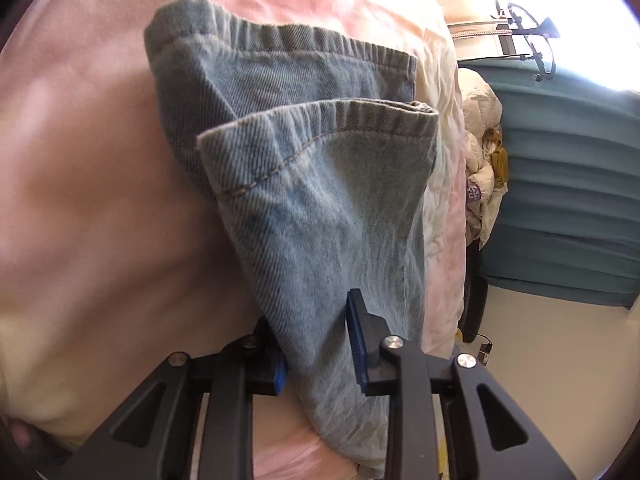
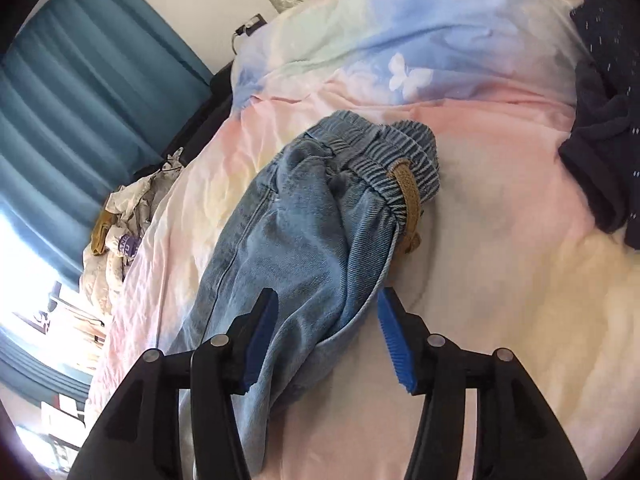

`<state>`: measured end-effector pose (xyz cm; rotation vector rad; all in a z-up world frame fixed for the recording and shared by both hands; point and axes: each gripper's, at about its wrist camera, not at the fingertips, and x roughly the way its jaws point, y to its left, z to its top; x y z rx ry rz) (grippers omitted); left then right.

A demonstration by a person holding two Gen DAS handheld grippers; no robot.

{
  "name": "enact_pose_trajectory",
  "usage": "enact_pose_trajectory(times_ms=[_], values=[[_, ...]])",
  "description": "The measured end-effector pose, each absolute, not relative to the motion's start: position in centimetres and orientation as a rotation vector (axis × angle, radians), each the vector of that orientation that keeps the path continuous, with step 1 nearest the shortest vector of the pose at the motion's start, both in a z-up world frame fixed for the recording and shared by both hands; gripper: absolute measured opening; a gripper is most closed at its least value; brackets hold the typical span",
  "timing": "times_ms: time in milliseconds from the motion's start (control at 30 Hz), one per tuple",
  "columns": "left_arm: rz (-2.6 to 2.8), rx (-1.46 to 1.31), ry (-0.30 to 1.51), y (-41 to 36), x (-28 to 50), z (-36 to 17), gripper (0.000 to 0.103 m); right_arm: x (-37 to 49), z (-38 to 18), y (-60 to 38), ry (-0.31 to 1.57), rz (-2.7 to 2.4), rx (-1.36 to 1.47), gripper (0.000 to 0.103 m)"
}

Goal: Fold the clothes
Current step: 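Move the open left tool over the jeans leg hems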

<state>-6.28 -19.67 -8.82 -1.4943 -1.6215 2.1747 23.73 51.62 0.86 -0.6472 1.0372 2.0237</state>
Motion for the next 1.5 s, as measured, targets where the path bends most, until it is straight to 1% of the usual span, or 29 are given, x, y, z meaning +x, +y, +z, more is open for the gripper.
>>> enact_pose_trajectory(times_ms=[33, 133, 167, 200, 233, 300, 400, 467, 567, 633, 800, 900, 1067, 1100, 1167, 1333, 1500], values=[[2.22, -1.471, -1.586, -19.8, -5.9, -8.0, 0.028, 23.7, 1.7, 50.6, 0.992, 2.049, -0.633, 0.058], [2.394, -1.408, -1.428, -19.6, -5.6, -5.2, 0.036, 22.8, 4.3, 47.2, 0.882, 2.152, -0.586, 0.061], [2.446, -1.391, -1.379, -19.6, -5.5, -4.4, 0.042, 22.1, 5.1, 46.2, 0.859, 2.184, -0.577, 0.062], [2.488, -1.384, -1.331, -19.5, -5.9, -3.6, 0.052, 21.0, 5.7, 45.0, 0.848, 2.218, -0.58, 0.063], [2.529, -1.38, -1.275, -19.4, -6.2, -2.9, 0.055, 19.8, 6.3, 43.9, 0.838, 2.253, -0.585, 0.063], [2.615, -1.362, -1.147, -19.4, -6.5, -1.6, 0.057, 15.4, 7.3, 41.6, 0.841, 2.331, -0.62, 0.063], [2.713, -1.344, -0.967, -19.4, -6.5, -0.3, 0.06, 11.4, 8.2, 37.2, 0.839, 2.46, -0.653, 0.063], [2.71, -1.371, -0.861, -18.7, -7.6, 0.1, 0.06, 8.8, 7.9, 34.1, 0.823, 2.528, -0.687, 0.064], [2.663, -1.436, -0.671, -17.6, -9.6, -0.1, 0.06, 5.5, 5.7, 29.8, 0.804, 2.62, -0.783, 0.064], [2.656, -1.47, -0.596, -17.3, -11.3, -0.3, 0.06, 4.5, 4.2, 28.3, 0.729, 2.65, -0.847, 0.064], [2.66, -1.508, -0.561, -18.0, -15.7, -1.7, 0.06, 2.1, 0.6, 24.5, 0.521, 2.704, -1.002, 0.064], [2.651, -1.553, -0.508, -18.1, -18.0, -2.9, 0.06, 1.2, -0.2, 24.6, 0.474, 2.69, -0.977, 0.064], [2.661, -1.61, -0.426, -17.8, -20.1, -4.3, 0.06, -0.7, -3.0, 26.0, 0.584, 2.634, -1.095, 0.064], [2.667, -1.609, -0.432, -17.8, -20.3, -4.5, 0.06, -0.9, -3.5, 26.1, 0.597, 2.625, -1.113, 0.064], [2.68, -1.606, -0.453, -17.7, -20.6, -4.8, 0.06, -1.3, -4.0, 26.1, 0.607, 2.621, -1.135, 0.064], [2.733, -1.578, -0.374, -15.9, -20.9, -4.8, 0.06, -1.8, -4.3, 25.8, 0.617, 2.634, -1.16, 0.064], [2.805, -1.53, -0.156, -13.5, -20.8, -4.5, 0.06, -1.9, -4.7, 25.7, 0.637, 2.624, -1.195, 0.064]])
